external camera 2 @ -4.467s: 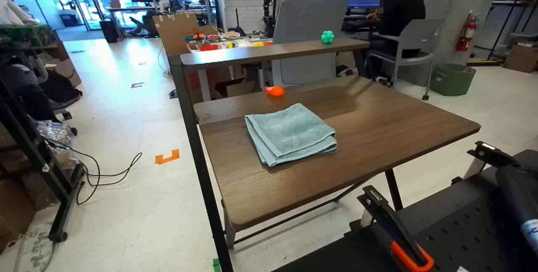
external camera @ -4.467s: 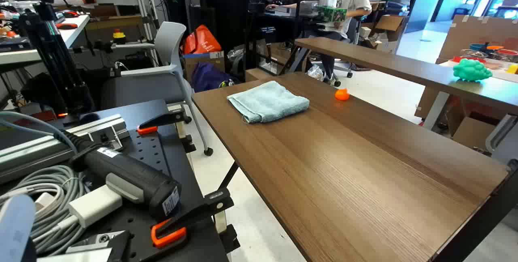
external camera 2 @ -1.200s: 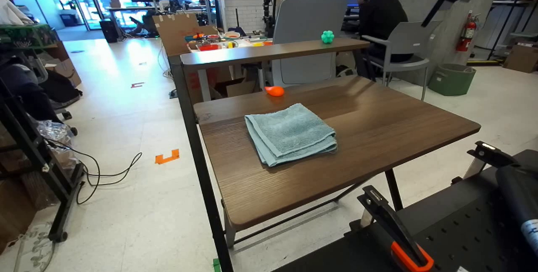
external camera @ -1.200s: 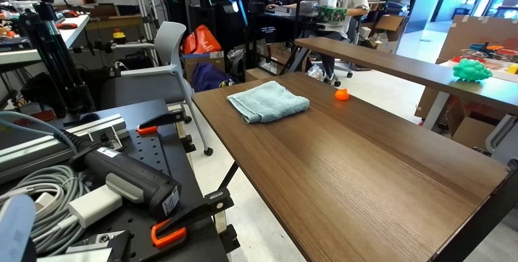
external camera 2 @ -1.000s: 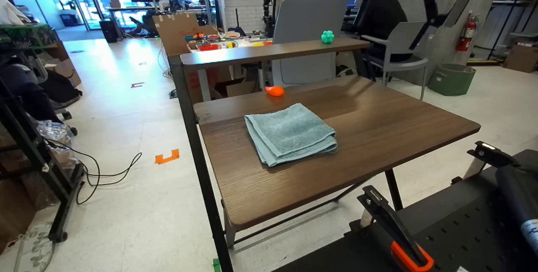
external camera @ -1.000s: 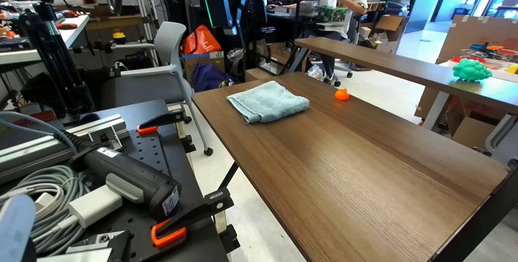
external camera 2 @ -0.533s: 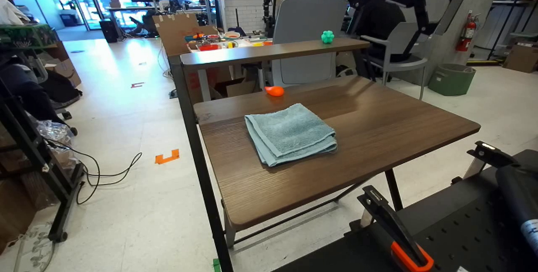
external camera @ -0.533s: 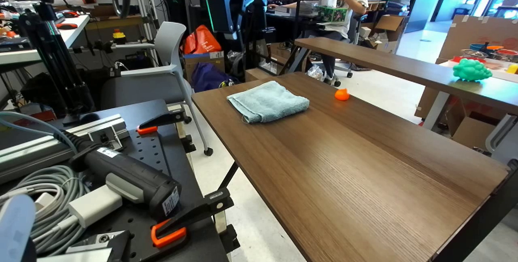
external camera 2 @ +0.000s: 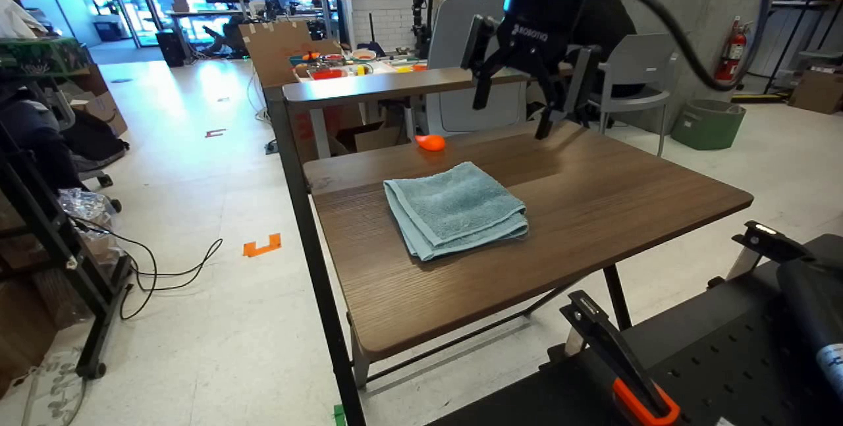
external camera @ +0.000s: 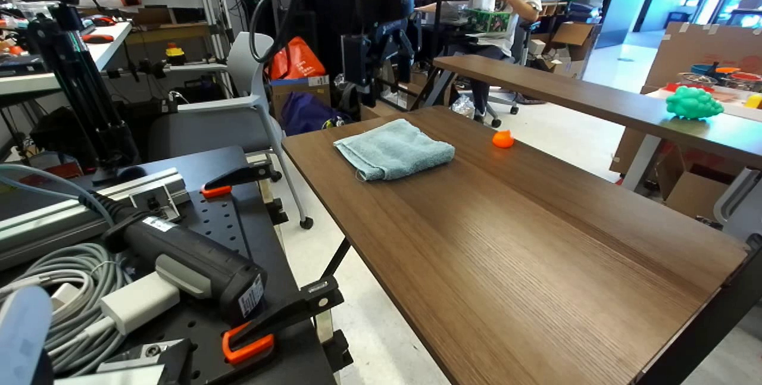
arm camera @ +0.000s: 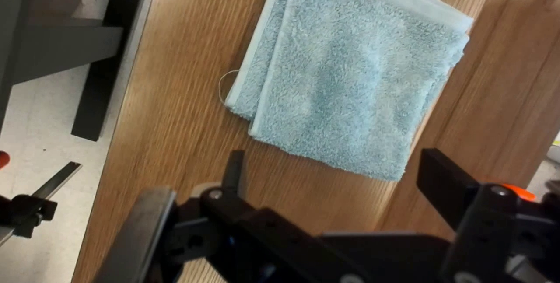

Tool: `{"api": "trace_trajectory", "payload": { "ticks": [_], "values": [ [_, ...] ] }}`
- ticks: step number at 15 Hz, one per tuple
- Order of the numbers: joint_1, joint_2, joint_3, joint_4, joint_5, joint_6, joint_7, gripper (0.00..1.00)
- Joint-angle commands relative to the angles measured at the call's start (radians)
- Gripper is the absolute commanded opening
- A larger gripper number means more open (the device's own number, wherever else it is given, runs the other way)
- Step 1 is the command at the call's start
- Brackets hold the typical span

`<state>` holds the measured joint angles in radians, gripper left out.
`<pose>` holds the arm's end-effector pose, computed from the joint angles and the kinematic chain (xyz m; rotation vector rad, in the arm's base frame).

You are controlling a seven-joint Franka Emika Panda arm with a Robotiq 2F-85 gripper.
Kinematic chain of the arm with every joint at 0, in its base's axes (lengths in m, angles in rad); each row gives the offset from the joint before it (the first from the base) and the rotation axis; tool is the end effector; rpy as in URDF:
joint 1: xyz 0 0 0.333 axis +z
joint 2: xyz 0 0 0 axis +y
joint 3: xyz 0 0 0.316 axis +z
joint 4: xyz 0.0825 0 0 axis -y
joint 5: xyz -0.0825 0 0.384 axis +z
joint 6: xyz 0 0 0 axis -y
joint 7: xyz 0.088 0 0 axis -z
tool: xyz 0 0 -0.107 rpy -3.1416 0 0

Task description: Wipe the table with the cloth

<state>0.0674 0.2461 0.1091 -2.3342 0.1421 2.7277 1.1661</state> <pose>0.5263 0.0891 0.2457 -2.5210 1.5819 -0.0855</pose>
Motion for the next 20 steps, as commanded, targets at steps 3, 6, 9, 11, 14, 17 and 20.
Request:
{"api": "trace_trajectory", "payload": {
  "ticks": [3, 6, 9, 11, 14, 17, 20],
  "values": [
    [0.128, 0.186, -0.085, 0.208, -0.045, -0.163, 0.137, 1.0],
    [0.127, 0.183, -0.077, 0.181, -0.01, -0.123, 0.105, 1.0],
    [0.129, 0.204, -0.082, 0.202, -0.002, -0.103, 0.117, 1.0],
    [0.158, 0.268, -0.11, 0.274, -0.024, -0.118, 0.194, 1.0],
    [0.198, 0.376, -0.154, 0.398, -0.041, -0.152, 0.324, 1.0],
    [0.201, 0.481, -0.149, 0.51, -0.009, -0.183, 0.378, 1.0],
    [0.197, 0.55, -0.127, 0.572, 0.0, -0.249, 0.401, 1.0]
  ]
}}
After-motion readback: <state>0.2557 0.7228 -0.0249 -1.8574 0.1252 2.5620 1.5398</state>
